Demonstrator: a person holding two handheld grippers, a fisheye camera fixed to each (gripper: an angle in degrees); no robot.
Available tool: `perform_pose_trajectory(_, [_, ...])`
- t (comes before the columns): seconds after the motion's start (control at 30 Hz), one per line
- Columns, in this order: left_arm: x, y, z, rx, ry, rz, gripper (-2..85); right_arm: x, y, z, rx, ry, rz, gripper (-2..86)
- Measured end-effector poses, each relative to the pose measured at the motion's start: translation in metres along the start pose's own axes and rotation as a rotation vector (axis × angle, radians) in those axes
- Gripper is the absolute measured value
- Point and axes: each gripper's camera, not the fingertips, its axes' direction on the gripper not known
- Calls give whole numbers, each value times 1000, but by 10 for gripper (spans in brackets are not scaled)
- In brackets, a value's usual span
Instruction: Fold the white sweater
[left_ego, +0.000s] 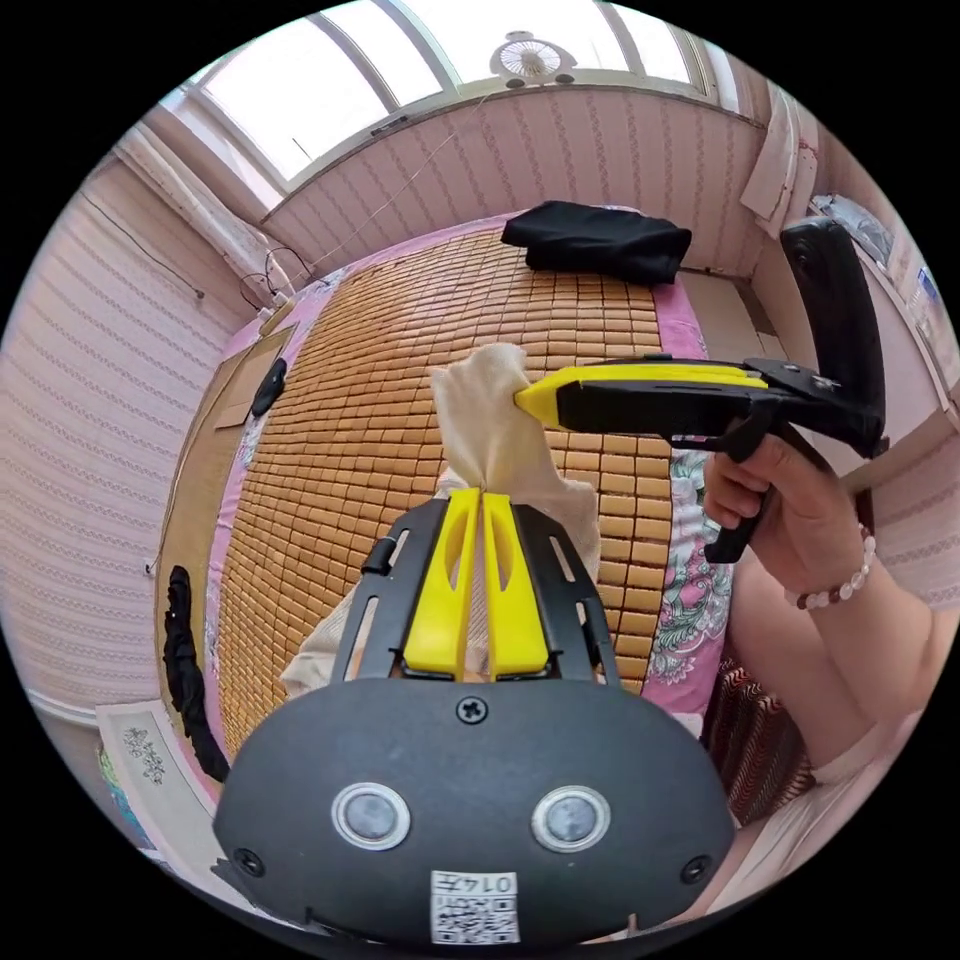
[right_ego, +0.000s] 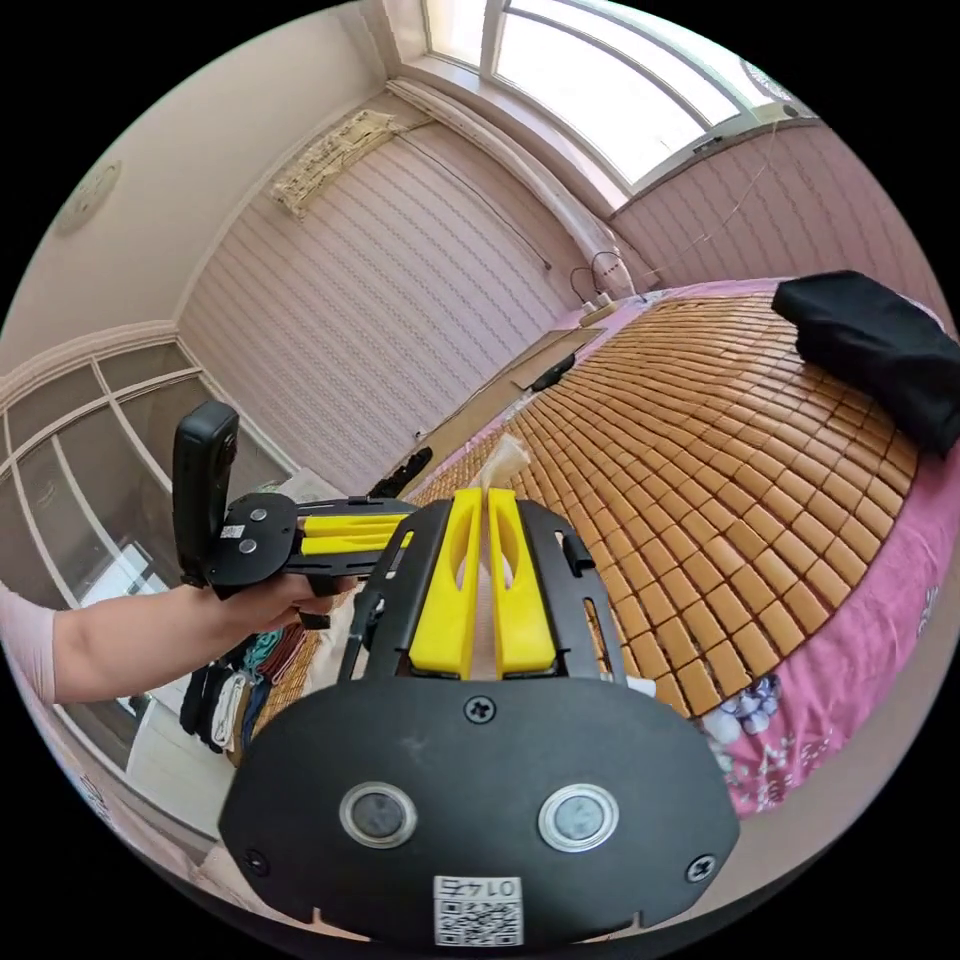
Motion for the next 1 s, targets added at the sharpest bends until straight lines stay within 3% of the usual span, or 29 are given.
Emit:
perform_pose_trajectory(0.3, [-118,201,-155,170,-177,-369,-8,-251,-14,87,-105,-348,-361,6])
perform_pose_trajectory(0.4, [-152,311,-177,124,-219,-587,-3,-334,21,137,-232,-407,-462,10])
perform_pose_trajectory(0.47, [-163,399,-177,22,-295,-729,13,-383,66,179,-363,-343,-598,19])
perform_pose_trajectory(0.57, [-165,491,-161,-135,-247,-854,36,-409,125,226,-581,-157,-743,53])
perform_pose_trajectory(0.67, [-160,544,-149,-156,-171,-923,41,-411,154,234,-693,-122,-827,71])
perform_pose_trajectory(0.87, [-177,556,-117,-48,-14,-1011,67,-396,137,233,-727,29,-772,84])
perform_pose_trajectory(1.0, [-190,549,-91,-99,68,-1019,95,-416,128,255,-772,44,-802,88])
